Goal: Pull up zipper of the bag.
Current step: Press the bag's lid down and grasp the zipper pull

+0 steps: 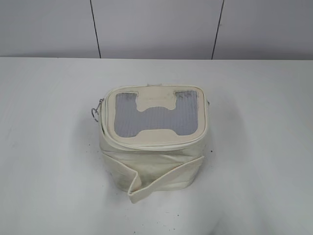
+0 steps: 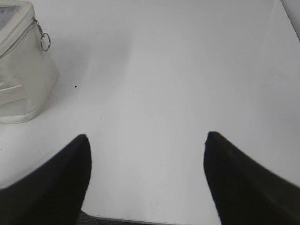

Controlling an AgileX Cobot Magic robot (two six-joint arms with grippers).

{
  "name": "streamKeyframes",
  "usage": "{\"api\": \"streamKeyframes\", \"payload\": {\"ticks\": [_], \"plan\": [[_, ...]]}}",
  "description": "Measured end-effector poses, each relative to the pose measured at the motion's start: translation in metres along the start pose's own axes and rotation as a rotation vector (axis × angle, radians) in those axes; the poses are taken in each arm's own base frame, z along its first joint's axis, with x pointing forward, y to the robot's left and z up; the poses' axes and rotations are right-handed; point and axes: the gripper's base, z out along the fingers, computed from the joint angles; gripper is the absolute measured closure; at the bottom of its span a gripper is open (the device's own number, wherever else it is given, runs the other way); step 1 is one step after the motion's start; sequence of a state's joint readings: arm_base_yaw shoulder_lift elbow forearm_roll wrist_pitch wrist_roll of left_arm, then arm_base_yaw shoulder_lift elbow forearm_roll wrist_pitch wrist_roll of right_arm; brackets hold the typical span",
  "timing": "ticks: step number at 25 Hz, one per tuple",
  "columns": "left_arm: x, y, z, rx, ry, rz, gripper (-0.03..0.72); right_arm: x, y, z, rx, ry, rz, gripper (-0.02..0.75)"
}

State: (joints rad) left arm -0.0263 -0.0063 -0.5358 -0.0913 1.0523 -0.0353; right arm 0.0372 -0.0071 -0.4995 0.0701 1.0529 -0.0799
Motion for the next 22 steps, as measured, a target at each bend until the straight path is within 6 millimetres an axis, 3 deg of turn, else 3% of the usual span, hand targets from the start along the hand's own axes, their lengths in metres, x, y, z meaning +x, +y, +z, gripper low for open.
{"api": "streamKeyframes", "payload": {"ticks": [22], "plan": [[0.0,0.0,0.0,0.0,0.0,0.0,0.38,0.0,0.0,0.0,0.0,0.0,0.0,0.156]]}}
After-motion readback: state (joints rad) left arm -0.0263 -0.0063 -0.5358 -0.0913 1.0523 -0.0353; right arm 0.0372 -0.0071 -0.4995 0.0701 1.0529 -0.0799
